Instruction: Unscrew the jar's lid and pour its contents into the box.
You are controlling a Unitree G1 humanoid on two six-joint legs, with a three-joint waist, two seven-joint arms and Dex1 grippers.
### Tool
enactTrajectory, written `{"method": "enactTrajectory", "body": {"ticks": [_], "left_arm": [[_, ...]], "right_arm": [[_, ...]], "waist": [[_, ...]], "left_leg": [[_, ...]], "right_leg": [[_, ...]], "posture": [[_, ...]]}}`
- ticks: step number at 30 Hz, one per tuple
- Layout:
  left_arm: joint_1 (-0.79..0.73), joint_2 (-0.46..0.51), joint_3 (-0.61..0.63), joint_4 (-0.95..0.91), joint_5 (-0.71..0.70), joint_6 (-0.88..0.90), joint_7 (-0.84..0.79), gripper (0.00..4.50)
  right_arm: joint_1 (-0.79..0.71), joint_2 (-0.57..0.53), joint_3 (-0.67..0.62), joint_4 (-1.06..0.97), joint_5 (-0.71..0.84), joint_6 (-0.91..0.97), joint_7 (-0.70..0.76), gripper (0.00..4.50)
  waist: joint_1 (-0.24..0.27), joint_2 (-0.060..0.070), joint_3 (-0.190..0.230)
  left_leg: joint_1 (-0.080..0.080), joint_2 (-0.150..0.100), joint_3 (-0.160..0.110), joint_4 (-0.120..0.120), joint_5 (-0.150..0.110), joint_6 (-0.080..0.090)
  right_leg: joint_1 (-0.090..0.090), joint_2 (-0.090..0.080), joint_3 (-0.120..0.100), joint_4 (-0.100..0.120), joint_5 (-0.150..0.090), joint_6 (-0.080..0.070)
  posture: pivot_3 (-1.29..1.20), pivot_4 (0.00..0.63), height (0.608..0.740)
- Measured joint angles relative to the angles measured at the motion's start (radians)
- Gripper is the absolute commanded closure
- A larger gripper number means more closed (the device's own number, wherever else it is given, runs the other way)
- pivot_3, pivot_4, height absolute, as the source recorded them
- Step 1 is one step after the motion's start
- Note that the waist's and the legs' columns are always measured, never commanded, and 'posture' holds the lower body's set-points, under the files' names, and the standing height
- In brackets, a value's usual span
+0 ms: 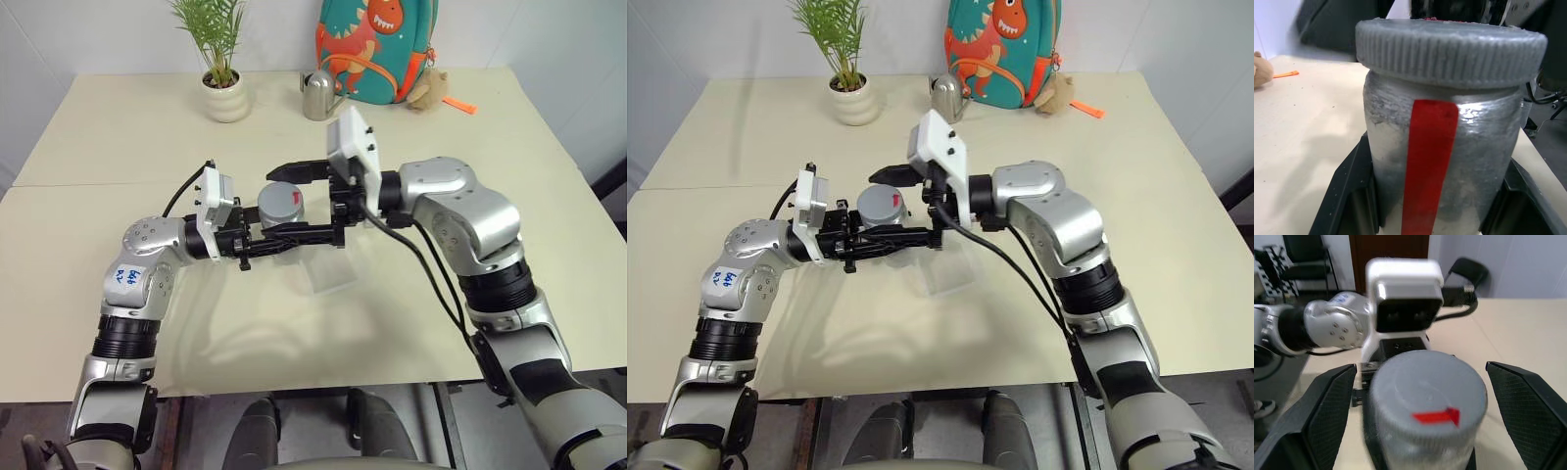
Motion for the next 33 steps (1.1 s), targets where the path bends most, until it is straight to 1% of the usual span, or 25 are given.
{"method": "enactTrajectory", "body": {"ticks": [3,11,17,19,22,24,29,33], "left_arm": [[0.000,-0.001,0.005,0.000,0.000,0.001,0.012,2.59],[0.000,-0.001,0.010,0.000,0.000,0.001,0.029,2.59],[0.000,-0.002,0.012,-0.002,-0.001,0.001,0.036,2.59],[0.003,0.000,0.015,0.000,0.000,0.001,0.038,2.59],[0.010,0.000,0.010,-0.004,0.000,0.001,0.023,2.59],[0.012,-0.001,0.007,-0.005,0.000,0.001,0.017,2.59],[0.020,0.000,0.005,-0.009,-0.001,0.001,0.012,2.59],[0.022,0.000,0.005,-0.009,-0.001,0.001,0.008,2.59]], "right_arm": [[-0.032,0.010,0.000,0.041,-0.022,-0.006,-0.012,0.06],[-0.043,0.011,-0.008,0.087,-0.013,-0.026,0.006,0.06],[-0.030,-0.042,-0.034,0.082,0.017,-0.030,0.051,0.06],[-0.010,-0.095,-0.077,0.074,0.046,-0.024,0.076,0.06],[0.000,-0.165,-0.154,0.098,0.051,-0.016,0.061,0.06],[0.010,-0.189,-0.171,0.097,0.053,-0.012,0.064,0.06],[0.060,-0.212,-0.172,0.090,0.060,0.014,0.076,0.06],[0.060,-0.211,-0.172,0.017,0.097,0.044,0.082,0.06]], "waist": [[-0.003,0.000,0.000],[-0.004,0.000,0.000],[-0.003,0.000,0.000],[0.000,0.000,0.000],[0.007,0.000,0.000],[0.008,0.000,0.000],[0.002,0.000,0.000],[-0.001,0.000,0.000]], "left_leg": [[0.000,0.000,0.000,0.000,0.000,0.000],[0.000,0.000,0.000,0.000,0.000,0.000],[0.000,0.000,0.000,0.000,0.000,0.000],[0.000,0.000,0.000,0.000,0.000,0.000],[0.000,0.000,0.001,0.000,0.000,0.000],[0.001,0.000,0.001,-0.001,0.000,0.000],[0.001,0.000,0.002,-0.001,0.000,0.000],[0.001,0.000,0.002,-0.001,0.000,0.000]], "right_leg": [[0.000,0.000,0.000,0.000,0.000,0.000],[0.000,0.000,0.000,0.000,0.000,0.000],[0.000,0.000,0.000,0.000,0.000,0.000],[0.000,0.000,0.000,0.000,0.000,0.000],[0.000,0.000,0.000,-0.001,0.000,0.000],[0.000,0.000,0.001,-0.001,0.000,0.000],[0.000,0.000,0.003,-0.001,0.000,0.000],[0.000,0.000,0.003,-0.001,0.000,0.000]], "posture": [[0.00,0.150,0.740],[0.00,0.150,0.740],[0.00,0.150,0.740],[0.00,0.150,0.740],[0.00,0.150,0.740],[0.00,0.150,0.740],[0.00,0.150,0.740],[0.00,0.150,0.740]]}}
